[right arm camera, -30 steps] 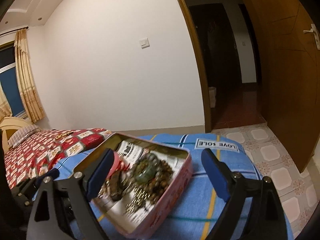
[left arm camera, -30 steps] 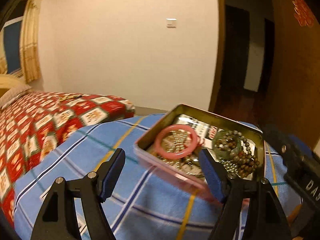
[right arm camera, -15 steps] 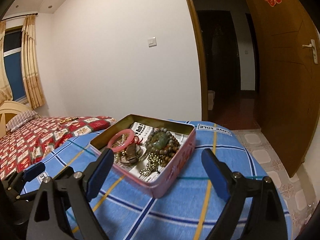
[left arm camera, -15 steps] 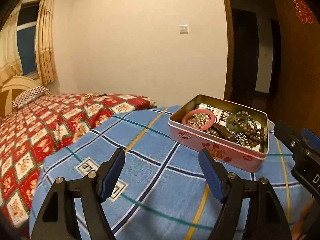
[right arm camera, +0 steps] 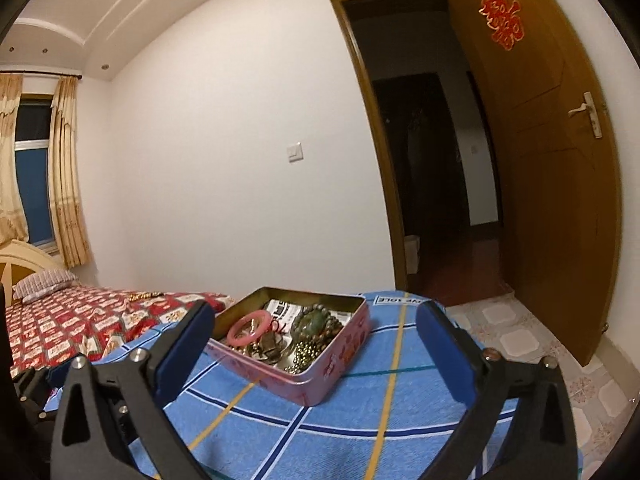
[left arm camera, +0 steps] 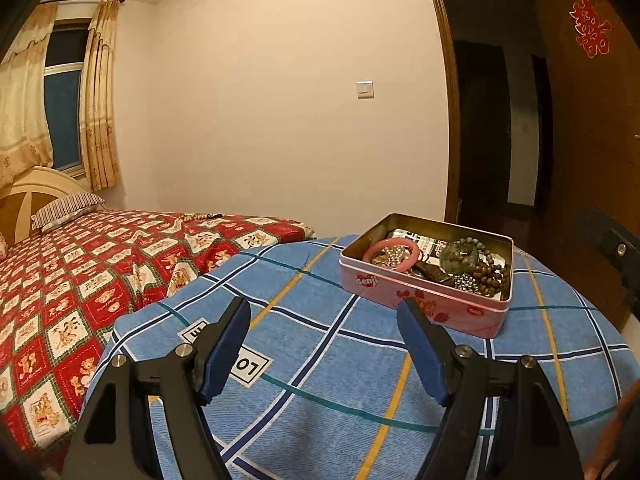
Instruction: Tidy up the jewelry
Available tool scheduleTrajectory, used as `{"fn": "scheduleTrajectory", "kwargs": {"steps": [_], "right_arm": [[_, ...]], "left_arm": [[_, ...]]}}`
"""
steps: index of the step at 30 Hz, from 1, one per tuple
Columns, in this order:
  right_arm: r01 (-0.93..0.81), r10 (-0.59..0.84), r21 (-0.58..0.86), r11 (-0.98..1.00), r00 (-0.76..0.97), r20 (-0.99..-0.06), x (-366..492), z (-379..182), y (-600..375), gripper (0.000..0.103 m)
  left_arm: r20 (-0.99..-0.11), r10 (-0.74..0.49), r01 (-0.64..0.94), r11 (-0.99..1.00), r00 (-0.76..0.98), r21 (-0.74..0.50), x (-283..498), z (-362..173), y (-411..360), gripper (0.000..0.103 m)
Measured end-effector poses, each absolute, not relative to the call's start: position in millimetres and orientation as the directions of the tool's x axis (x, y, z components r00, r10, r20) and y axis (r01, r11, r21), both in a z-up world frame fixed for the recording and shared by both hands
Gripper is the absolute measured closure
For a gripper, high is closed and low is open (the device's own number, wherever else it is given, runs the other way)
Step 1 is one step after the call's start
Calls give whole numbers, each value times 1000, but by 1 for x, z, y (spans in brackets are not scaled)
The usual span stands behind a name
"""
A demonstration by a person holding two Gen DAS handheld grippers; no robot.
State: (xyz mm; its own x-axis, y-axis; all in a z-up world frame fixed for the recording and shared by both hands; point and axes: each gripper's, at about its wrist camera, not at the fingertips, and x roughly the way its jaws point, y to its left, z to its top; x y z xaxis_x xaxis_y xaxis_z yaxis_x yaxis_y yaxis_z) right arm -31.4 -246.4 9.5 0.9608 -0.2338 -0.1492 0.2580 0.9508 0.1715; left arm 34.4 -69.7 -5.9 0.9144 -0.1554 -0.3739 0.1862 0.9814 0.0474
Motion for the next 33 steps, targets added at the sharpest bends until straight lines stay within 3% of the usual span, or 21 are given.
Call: {"fn": "scheduleTrajectory", "kwargs": {"steps": [33], "right_arm": [[266,-250,107,958,957,-144,-30,12,-237,0]], "left_arm": [[-356,-148,167,986,923,23,32,-4,-64,27]]}}
